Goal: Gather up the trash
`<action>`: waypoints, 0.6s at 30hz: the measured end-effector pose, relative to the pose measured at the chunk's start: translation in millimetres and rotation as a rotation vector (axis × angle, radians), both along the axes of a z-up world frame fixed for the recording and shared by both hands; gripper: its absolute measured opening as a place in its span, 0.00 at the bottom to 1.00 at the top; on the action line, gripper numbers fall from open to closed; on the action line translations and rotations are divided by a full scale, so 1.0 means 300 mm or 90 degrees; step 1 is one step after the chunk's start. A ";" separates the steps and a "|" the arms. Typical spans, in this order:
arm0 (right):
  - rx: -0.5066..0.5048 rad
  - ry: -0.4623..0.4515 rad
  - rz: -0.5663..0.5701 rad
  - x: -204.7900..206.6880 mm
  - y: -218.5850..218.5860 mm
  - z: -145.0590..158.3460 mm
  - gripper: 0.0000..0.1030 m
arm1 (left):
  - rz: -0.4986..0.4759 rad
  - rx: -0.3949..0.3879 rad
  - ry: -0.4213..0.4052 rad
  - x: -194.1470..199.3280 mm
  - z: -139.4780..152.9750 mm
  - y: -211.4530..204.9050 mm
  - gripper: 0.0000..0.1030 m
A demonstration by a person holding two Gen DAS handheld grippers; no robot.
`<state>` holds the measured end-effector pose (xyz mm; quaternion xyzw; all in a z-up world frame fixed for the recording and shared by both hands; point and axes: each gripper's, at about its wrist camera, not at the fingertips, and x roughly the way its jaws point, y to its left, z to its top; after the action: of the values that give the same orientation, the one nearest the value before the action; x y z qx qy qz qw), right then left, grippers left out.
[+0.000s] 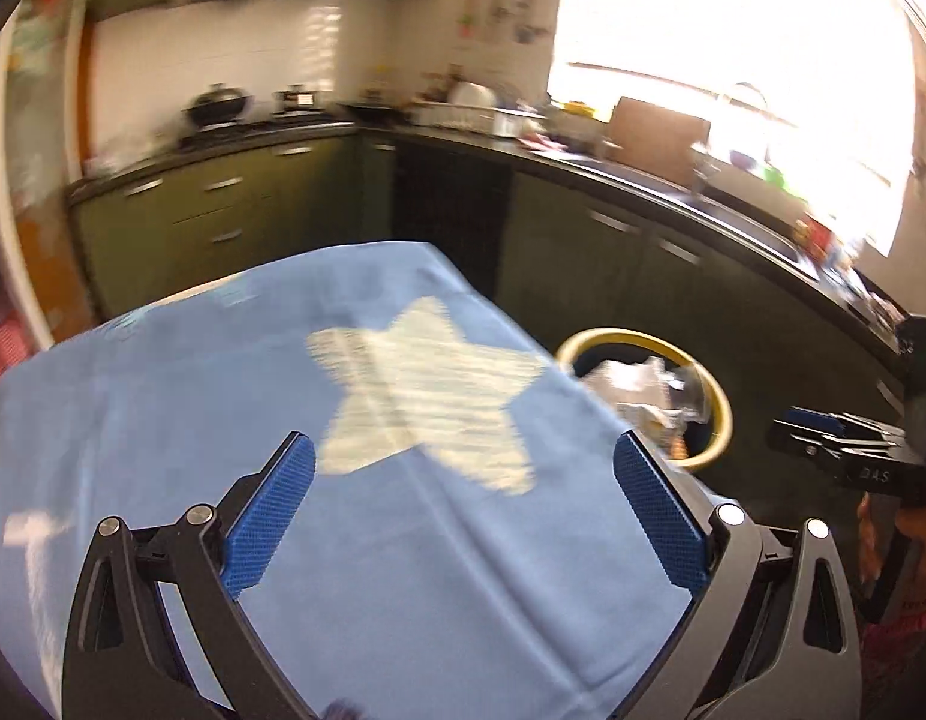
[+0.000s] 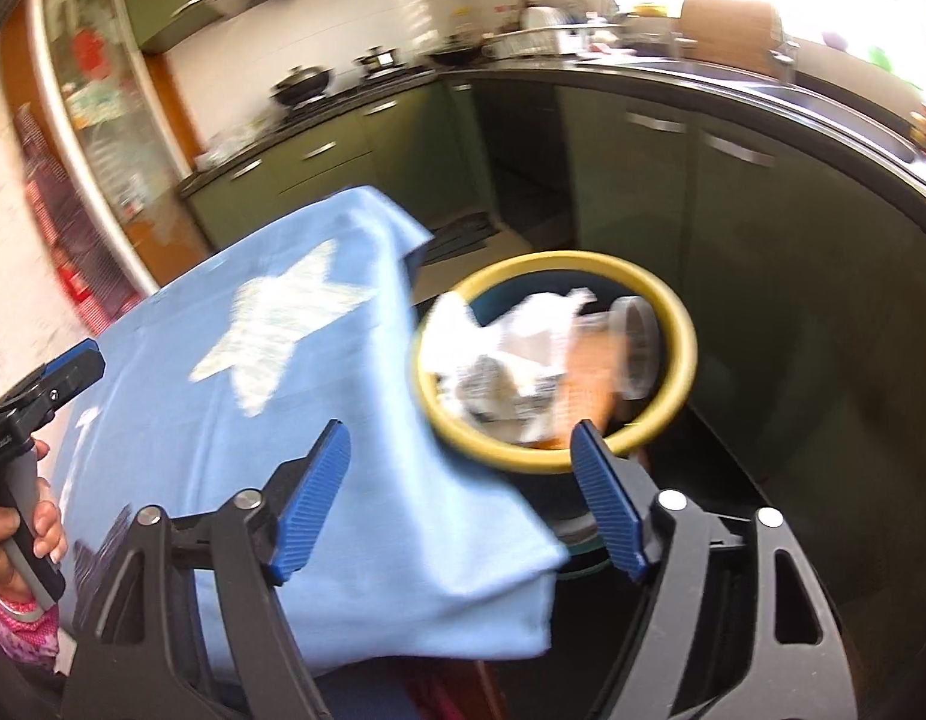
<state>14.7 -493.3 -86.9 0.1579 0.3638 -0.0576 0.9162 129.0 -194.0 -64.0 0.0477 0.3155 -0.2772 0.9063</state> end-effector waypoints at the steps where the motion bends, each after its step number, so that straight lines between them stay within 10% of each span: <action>1: 0.002 -0.001 0.013 0.006 0.030 0.002 0.79 | 0.032 0.004 0.002 -0.013 -0.004 0.056 0.95; 9: -0.016 -0.033 0.061 -0.005 0.222 0.054 0.93 | 0.219 0.033 -0.031 -0.160 0.023 0.425 0.95; 18: -0.103 -0.087 0.055 -0.094 0.334 0.165 0.93 | 0.255 0.000 -0.073 -0.316 0.153 0.560 0.95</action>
<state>-13.5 -393.2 -37.3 0.0713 0.3010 -0.0360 0.9503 34.3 -25.9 -18.1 -0.0002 0.2667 -0.0881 0.9597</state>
